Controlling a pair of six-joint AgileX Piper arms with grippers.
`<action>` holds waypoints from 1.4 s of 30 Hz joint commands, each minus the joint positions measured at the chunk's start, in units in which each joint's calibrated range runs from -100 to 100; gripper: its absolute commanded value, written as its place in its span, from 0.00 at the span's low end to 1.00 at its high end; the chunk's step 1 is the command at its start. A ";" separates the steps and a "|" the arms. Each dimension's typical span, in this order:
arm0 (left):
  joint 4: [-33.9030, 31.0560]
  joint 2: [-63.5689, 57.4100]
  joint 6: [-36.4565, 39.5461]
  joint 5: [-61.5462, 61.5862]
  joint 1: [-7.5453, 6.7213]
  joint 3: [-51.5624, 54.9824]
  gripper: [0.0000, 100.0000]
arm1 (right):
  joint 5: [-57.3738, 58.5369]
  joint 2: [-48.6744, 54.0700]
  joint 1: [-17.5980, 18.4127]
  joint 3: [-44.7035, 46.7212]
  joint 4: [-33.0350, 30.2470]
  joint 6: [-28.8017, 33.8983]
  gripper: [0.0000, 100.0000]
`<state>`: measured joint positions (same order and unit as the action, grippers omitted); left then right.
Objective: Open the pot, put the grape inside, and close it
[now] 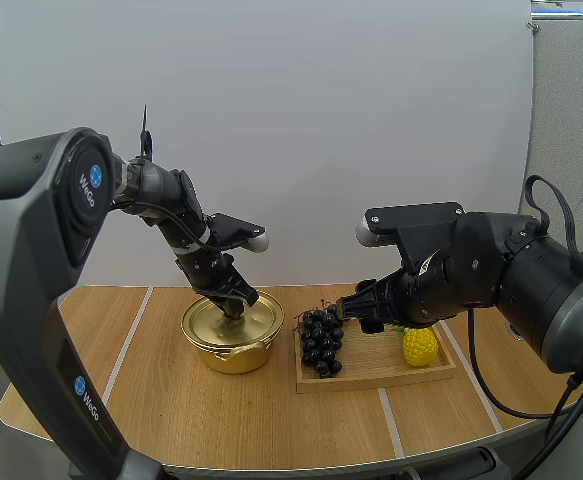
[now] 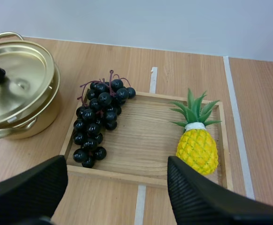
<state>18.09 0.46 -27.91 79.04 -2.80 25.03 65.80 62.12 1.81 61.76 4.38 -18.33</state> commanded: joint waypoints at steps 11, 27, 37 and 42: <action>-3.30 -19.80 6.04 7.97 -0.15 -19.92 0.00 | -1.20 0.21 -0.19 -0.49 0.01 -0.62 1.00; -9.82 -27.92 12.57 7.00 -0.15 -48.67 0.00 | -2.87 0.09 -0.19 -0.49 8.84 -0.79 1.00; -12.19 -28.34 12.90 -11.41 -0.15 -53.84 0.00 | -9.40 -9.40 -0.19 -0.49 11.62 -3.31 1.00; -12.19 -28.34 12.90 -20.33 -0.15 -53.84 0.00 | -10.32 -17.49 -0.19 -4.56 11.62 -4.41 1.00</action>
<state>6.31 -27.46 -15.72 69.96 -2.80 -28.32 57.27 48.01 1.81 59.79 15.69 -21.82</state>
